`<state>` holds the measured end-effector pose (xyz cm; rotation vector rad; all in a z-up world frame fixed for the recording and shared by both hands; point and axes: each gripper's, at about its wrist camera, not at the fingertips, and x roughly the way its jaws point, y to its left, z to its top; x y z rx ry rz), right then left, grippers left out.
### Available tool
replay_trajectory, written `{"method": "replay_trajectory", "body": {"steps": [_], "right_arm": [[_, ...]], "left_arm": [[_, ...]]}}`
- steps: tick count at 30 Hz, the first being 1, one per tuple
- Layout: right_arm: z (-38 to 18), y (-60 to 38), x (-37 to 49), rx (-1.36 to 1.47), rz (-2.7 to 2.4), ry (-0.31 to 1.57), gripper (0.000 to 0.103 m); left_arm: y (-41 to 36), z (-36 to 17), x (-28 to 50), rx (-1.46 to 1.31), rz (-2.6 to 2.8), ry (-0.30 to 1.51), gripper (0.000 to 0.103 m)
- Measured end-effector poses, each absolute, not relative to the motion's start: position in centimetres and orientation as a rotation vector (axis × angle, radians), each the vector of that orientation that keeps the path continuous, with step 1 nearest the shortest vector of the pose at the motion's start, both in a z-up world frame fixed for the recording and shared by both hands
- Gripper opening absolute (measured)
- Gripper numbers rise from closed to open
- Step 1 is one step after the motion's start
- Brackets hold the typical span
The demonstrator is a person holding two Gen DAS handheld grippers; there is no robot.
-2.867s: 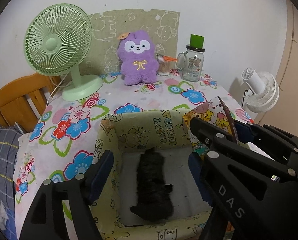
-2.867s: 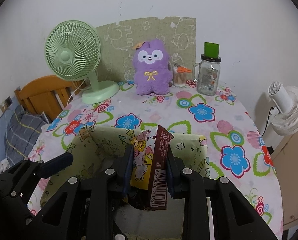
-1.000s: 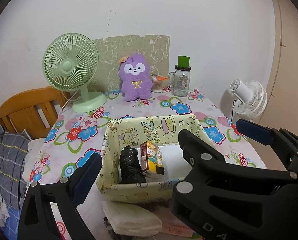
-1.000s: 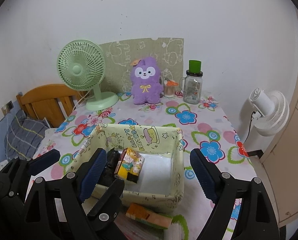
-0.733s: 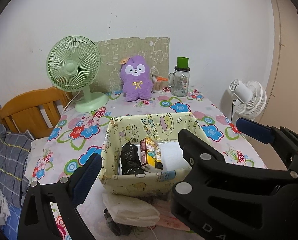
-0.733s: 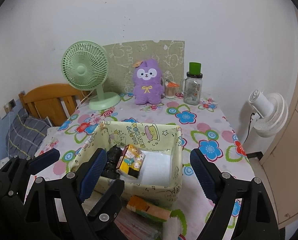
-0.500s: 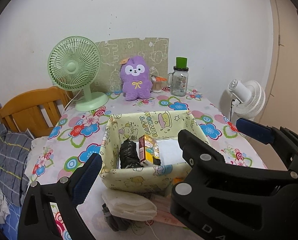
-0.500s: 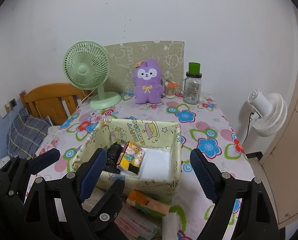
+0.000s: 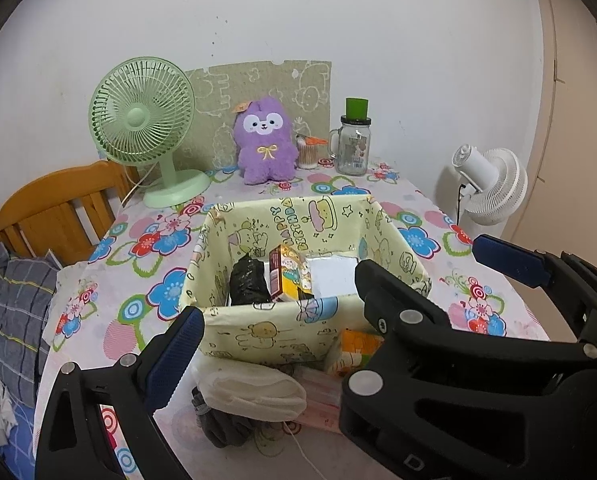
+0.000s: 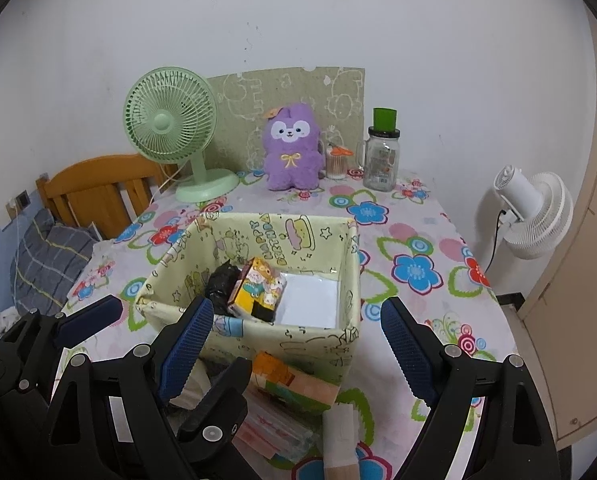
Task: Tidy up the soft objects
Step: 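Open both tools and withdraw them from the storage box, then move left tool to white folded pad while right tool approaches orange-green tissue pack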
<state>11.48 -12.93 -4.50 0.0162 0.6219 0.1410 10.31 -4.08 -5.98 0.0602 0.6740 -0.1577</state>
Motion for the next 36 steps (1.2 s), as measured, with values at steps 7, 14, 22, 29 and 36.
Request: {"method": "replay_trajectory", "body": {"steps": [7,14,22,29,36], "right_arm": [[-5.8,-12.8,11.6,0.013,0.155,0.641,0.088],[-7.2,-13.0,11.6,0.012,0.148,0.662,0.088],[-8.3,-13.2,10.9,0.02,0.145,0.665,0.088],[-9.0,-13.4,9.8,0.028,0.14,0.663,0.088],[-9.6,-13.8,8.8,0.032,0.129,0.67,0.088]], "left_arm": [[-3.9,-7.5,10.2,0.049,-0.156,0.704,0.1],[-4.3,-8.5,10.3,0.056,-0.168,0.719,0.1],[-4.3,-9.3,9.5,0.065,-0.167,0.716,0.1],[-4.1,-10.0,8.4,0.066,-0.166,0.713,0.099],[-4.3,-10.4,7.6,0.074,-0.168,0.714,0.099]]}}
